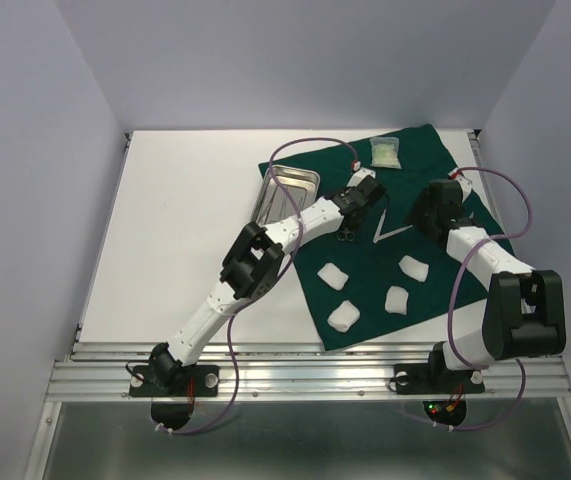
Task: Prepare the surgical pack
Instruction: Pick up the medical item from the surgical kit.
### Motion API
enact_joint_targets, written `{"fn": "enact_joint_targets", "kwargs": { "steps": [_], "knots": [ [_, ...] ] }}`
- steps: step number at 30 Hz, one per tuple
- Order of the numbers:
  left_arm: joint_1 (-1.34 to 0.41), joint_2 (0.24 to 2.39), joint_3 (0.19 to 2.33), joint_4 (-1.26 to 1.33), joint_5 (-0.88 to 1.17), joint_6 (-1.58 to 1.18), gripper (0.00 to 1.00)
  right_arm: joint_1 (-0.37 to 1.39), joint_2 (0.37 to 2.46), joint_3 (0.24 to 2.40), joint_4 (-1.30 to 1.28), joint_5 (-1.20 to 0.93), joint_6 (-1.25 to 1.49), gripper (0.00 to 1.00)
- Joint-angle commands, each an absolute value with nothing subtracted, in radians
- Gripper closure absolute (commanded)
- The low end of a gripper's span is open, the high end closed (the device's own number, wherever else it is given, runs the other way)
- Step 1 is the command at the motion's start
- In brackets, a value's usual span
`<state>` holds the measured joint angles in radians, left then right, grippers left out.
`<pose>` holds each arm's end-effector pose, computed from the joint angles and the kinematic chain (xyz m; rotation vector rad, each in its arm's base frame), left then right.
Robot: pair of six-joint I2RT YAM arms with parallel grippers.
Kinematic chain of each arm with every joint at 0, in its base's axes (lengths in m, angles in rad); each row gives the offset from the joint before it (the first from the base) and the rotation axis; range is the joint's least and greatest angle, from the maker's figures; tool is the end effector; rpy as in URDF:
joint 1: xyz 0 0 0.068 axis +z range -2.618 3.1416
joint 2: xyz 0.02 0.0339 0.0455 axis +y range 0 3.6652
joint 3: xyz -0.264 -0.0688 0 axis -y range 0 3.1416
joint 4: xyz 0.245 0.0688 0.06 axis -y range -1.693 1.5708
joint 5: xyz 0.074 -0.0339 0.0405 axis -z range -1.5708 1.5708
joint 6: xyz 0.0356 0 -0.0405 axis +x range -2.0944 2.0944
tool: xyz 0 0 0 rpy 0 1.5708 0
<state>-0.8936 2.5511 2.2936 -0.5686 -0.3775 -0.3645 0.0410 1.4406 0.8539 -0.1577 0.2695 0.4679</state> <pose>0.3637 -0.4314 0.1774 0.4402 2.2879 -0.1751 0.3028 0.0029 0.2162 0.6151 2.1985 -0.0475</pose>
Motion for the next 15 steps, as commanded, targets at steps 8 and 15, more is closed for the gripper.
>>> {"fn": "enact_joint_targets", "kwargs": {
  "steps": [8,15],
  "knots": [
    [-0.908,2.448,2.27,-0.537,-0.473,-0.333,0.59,0.043,1.419,0.857,-0.161,0.259,0.462,0.33],
    [-0.907,2.447,2.273,-0.519,-0.45,-0.354,0.58,0.043,1.422,0.856,-0.167,0.256,0.457,0.32]
  ]
}}
